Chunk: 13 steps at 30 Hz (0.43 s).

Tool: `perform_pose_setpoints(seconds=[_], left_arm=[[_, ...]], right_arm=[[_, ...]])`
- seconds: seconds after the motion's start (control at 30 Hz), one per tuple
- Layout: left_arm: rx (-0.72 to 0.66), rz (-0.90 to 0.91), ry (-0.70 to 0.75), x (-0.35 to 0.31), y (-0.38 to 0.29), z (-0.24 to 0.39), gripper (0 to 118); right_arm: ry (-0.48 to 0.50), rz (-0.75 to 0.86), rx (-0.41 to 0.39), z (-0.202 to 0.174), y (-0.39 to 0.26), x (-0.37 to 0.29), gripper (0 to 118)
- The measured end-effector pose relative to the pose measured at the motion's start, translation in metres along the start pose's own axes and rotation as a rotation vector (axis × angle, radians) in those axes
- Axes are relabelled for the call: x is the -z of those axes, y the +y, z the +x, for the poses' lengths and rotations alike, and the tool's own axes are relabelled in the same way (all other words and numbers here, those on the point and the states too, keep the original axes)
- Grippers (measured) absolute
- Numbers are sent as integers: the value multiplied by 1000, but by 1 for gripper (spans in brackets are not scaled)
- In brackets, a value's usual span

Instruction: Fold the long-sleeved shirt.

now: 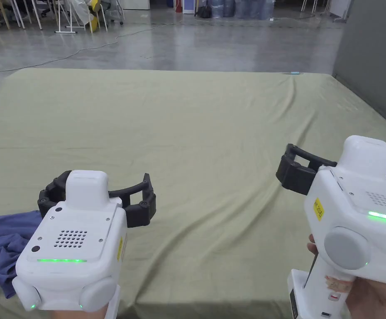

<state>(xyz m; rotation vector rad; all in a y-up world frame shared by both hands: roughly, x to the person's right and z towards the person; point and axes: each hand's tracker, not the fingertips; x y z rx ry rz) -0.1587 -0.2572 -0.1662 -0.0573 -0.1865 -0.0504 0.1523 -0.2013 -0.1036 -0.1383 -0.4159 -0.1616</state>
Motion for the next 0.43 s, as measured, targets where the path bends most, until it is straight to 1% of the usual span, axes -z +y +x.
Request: perform_pose_setpoints(seconds=[0.1,0.2,0.23,0.3,0.37,0.43], left_arm=[[11,1,4,-1,0,1,118],[3,1,3,-1,0,0,118],[-3,2,1,-1,0,0,118],[-5,2,2,-1,0,0,118],[-2,3,2,0,0,1,118],[1,1,-1,0,0,2,118]], right_arm=[[19,-41,24,7,4,0,118],[38,-7,19,11,-1,1,118],[51,10,-23,11,-2,1,118],[81,37,-83,13,-7,-3,118],[113,101,-91,14,-13,-9,118],[105,134,-136,11,-16,-11,118]])
